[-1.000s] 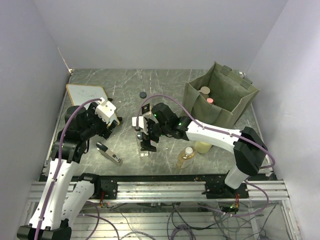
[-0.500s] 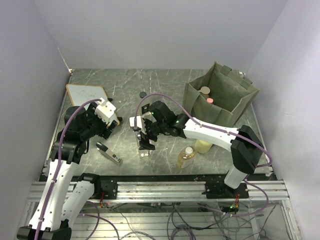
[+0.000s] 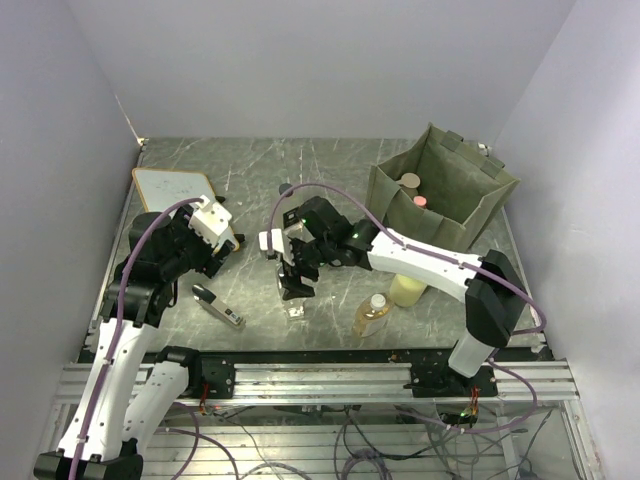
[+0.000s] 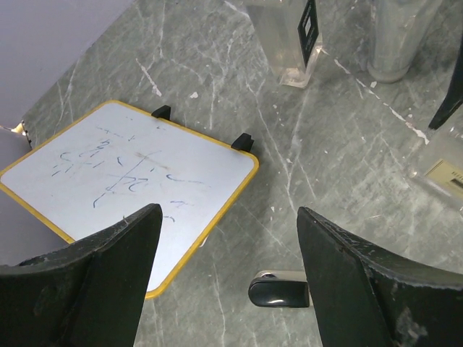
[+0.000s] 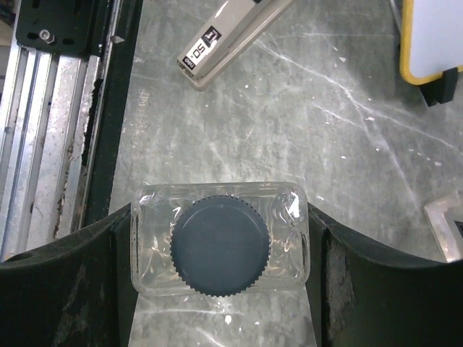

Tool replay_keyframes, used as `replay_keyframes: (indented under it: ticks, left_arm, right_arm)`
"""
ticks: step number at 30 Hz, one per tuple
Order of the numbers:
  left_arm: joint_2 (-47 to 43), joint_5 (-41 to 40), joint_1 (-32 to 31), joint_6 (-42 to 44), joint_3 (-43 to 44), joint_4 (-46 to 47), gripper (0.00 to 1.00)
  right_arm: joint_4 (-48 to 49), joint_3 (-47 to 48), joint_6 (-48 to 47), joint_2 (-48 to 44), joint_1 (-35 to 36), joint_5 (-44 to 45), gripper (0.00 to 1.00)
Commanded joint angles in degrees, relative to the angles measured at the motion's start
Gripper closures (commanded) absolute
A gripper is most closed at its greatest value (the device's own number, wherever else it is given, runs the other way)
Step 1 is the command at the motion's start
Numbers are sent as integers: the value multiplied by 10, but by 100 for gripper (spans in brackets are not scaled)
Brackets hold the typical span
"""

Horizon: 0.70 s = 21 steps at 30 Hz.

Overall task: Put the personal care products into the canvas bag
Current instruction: Pick up the care product from the center of the board.

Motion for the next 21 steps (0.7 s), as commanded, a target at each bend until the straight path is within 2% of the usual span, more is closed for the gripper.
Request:
replay_keyframes:
  ticks: [1,3,4,12,18,21]
  left_arm:
    - [8,-24,6,15,14,14,14]
    - [10,-25,6,17,19,15,14]
    - [12,-25,6,18,21,16,13]
    - [33,-42,6,-20,42,30,12]
    - [29,-54,6,-23,38,42,12]
    - [25,-49,6,-16,33,46,12]
  right_arm:
    - [-37,88,-19,-57,-8,11,91]
    - [-54,112,-21,-72,-10,29,99]
    - [-64,126,-22,-79,-12,37,100]
    - [-136,260,-5,-123,-51,52,100]
    - [-194,394,35,-137,-130,26,100]
    - [-216,448,47,-143,-168,45,100]
